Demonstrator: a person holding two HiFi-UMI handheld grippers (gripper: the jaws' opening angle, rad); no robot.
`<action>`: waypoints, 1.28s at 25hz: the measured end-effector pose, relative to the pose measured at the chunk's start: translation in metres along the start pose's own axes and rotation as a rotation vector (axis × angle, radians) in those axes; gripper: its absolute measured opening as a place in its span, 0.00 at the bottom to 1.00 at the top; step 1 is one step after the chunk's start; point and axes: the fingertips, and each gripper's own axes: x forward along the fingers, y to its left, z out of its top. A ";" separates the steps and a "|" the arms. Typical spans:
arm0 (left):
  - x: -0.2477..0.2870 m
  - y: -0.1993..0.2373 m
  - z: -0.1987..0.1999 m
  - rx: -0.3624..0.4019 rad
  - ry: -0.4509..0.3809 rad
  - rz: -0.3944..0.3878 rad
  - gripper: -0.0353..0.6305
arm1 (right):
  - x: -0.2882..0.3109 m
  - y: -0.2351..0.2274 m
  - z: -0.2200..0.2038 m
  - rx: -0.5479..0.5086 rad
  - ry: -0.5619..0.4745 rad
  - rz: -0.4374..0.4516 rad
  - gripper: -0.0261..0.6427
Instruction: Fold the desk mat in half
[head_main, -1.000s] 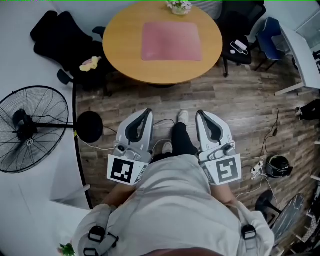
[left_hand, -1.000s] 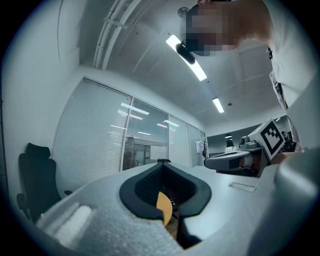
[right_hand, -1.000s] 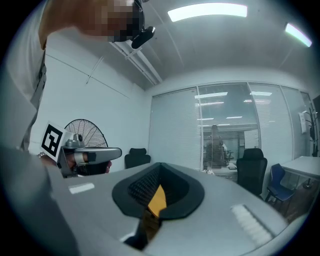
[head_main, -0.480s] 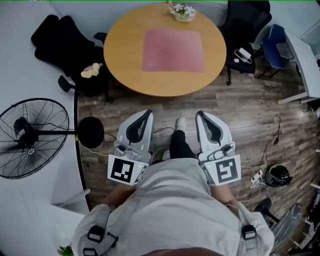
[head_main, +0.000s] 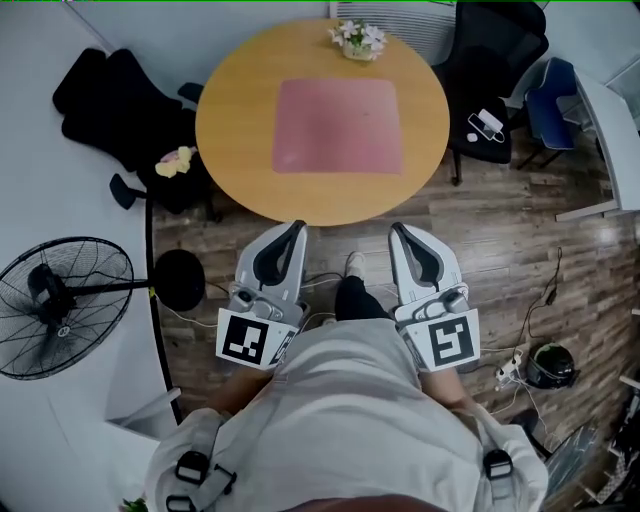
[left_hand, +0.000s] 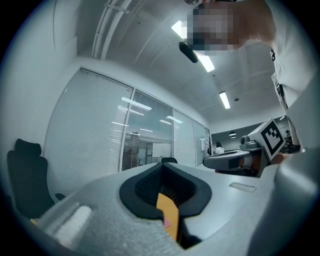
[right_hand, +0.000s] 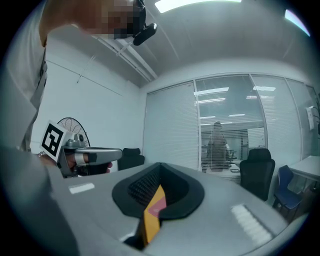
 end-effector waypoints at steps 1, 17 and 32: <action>0.011 0.001 -0.001 0.000 0.002 0.000 0.06 | 0.006 -0.009 0.000 0.007 0.004 -0.001 0.05; 0.151 0.033 -0.008 0.007 0.000 0.039 0.06 | 0.088 -0.126 0.002 0.018 0.002 0.035 0.05; 0.205 0.103 0.000 0.009 -0.007 0.036 0.06 | 0.170 -0.144 0.022 -0.013 -0.020 0.036 0.05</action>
